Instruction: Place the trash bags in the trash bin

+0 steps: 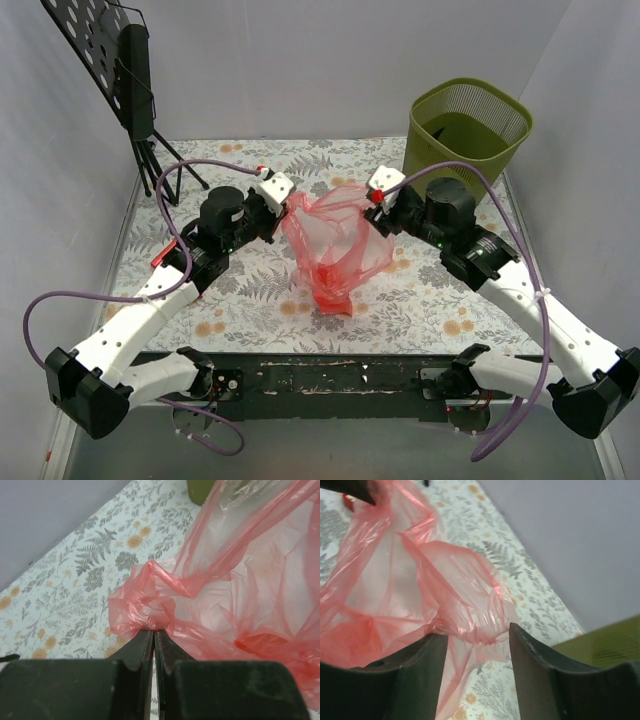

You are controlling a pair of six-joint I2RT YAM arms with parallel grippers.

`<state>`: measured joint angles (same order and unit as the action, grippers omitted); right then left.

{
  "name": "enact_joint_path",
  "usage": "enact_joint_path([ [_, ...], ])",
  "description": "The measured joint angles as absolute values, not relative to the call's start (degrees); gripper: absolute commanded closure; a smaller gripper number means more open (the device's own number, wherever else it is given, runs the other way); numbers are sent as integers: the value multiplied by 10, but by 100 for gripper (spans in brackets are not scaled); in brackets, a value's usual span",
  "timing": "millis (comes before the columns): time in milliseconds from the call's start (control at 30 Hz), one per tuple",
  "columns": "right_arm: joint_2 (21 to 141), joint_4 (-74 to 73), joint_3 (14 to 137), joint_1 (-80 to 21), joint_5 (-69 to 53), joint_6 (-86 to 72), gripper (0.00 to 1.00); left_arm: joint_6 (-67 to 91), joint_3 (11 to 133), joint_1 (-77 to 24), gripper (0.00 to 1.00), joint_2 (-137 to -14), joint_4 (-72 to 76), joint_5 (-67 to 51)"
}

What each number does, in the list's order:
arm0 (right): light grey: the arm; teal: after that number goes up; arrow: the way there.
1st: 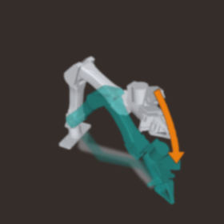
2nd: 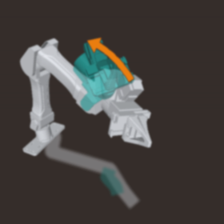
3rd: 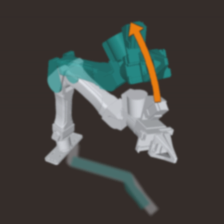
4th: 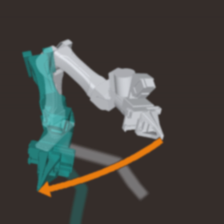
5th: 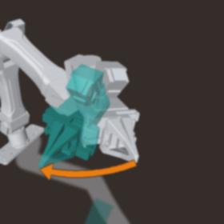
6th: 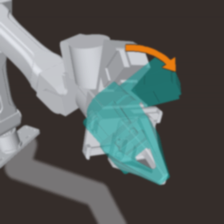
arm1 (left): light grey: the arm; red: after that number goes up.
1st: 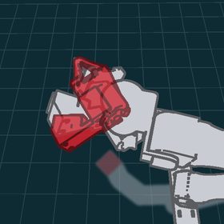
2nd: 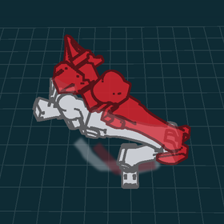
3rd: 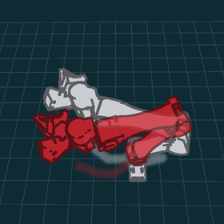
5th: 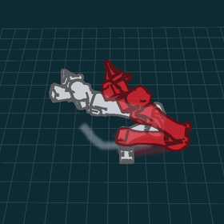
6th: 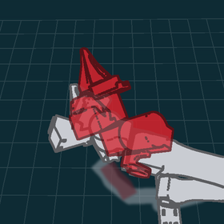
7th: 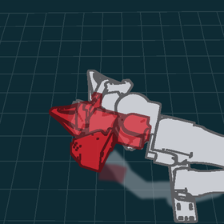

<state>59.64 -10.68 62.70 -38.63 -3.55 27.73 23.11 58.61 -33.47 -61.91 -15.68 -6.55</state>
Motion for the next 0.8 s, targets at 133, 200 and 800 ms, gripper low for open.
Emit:
enact_joint_path([
  [133,655,-135,629,-387,-91,227,21,228,523,-334,100,-609,-148,-35],
  [200,703,-154,638,-386,-94,197,20,236,493,-331,100,-614,-160,-14],
  [800,695,-249,572,-289,-349,133,14,335,447,-286,100,-646,-229,22],
])
